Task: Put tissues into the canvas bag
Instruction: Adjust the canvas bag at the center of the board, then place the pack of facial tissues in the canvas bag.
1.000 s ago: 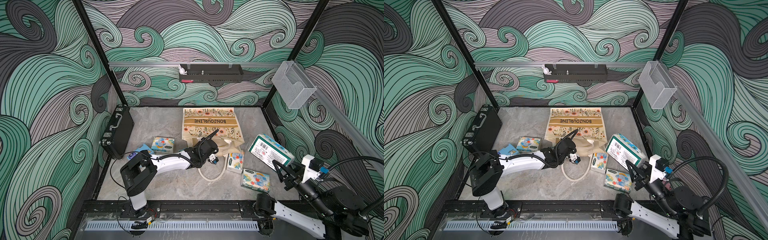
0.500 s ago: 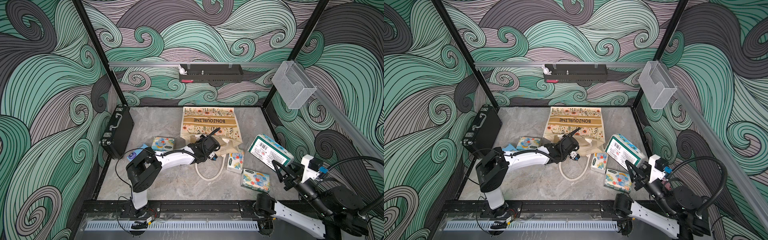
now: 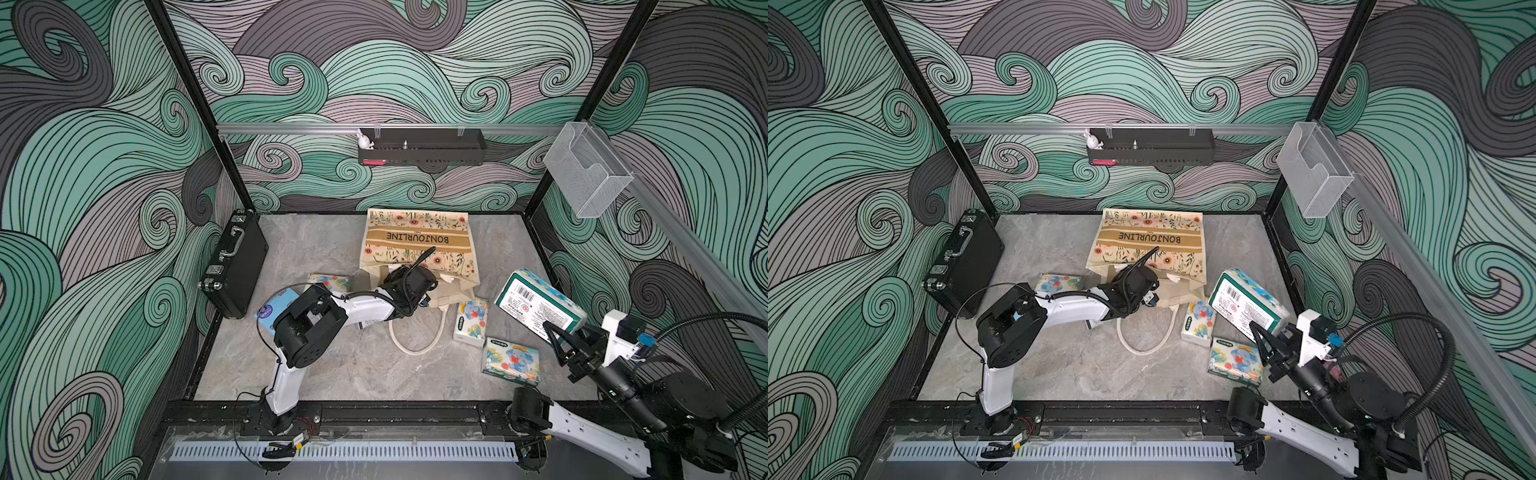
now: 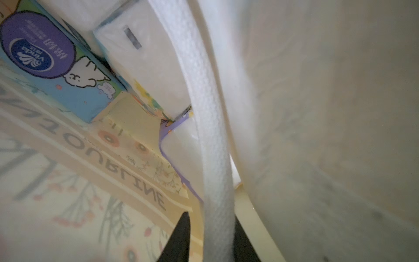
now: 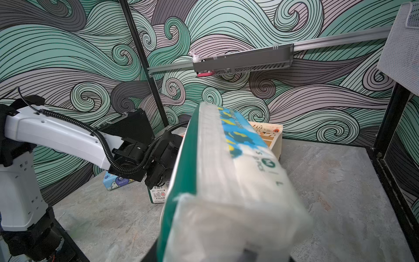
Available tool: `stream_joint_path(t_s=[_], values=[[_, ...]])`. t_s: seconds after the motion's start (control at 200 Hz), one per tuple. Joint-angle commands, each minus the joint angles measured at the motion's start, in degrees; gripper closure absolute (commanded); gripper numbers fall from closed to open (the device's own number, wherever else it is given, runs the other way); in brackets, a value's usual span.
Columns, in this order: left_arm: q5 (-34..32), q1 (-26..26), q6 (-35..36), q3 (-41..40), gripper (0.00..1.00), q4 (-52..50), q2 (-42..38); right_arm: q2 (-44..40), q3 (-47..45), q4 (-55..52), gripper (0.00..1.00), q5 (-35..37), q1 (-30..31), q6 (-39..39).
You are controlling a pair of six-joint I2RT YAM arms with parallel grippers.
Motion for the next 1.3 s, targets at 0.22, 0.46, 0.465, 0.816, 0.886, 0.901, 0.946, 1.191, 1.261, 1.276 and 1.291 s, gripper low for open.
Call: stream_joint_path(t_s=[0.22, 0.46, 0.465, 0.816, 0.886, 0.901, 0.946, 1.191, 1.261, 1.276, 1.291], values=[[9.6, -6.8, -16.9, 9.6, 1.00, -34.8, -9.2, -0.8, 0.5, 0.6, 0.57, 1.2, 0.4, 0.1], [22.2, -7.5, -29.0, 17.2, 1.00, -48.6, -16.1, -0.2, -1.1, 0.8, 0.57, 1.2, 1.0, 0.9], [22.5, -7.5, -29.3, 17.3, 1.00, -48.7, -16.2, -0.2, -1.2, 0.8, 0.57, 1.2, 1.0, 1.0], [31.3, -5.3, -49.7, 23.9, 1.00, -46.8, -18.4, 5.0, -3.3, 4.0, 0.57, -19.1, 1.3, -5.3], [31.7, -5.0, -54.8, 26.0, 1.00, -46.9, -17.4, 6.5, -3.9, 4.9, 0.57, -26.4, 1.2, -7.7], [31.7, -5.0, -55.6, 26.5, 1.00, -47.1, -17.2, 6.9, -4.1, 5.0, 0.57, -27.5, 1.3, -8.1], [31.6, -5.0, -57.7, 28.0, 1.00, -47.5, -16.5, 8.3, -4.6, 5.3, 0.58, -30.9, 1.2, -9.0], [35.6, -4.7, -63.9, 28.8, 1.00, -41.6, -18.8, 12.1, -10.2, 11.7, 0.58, -30.5, 1.2, -12.3], [38.5, -3.9, -65.1, 28.4, 1.00, -39.2, -20.0, 11.8, -12.1, 13.8, 0.58, -28.4, 1.3, -14.7], [39.0, -3.8, -65.5, 28.5, 1.00, -38.9, -20.3, 11.7, -12.7, 14.4, 0.58, -27.9, 1.2, -15.4], [39.5, -3.6, -66.0, 28.6, 1.00, -38.7, -20.5, 11.6, -13.3, 15.1, 0.58, -27.4, 1.2, -16.2]])
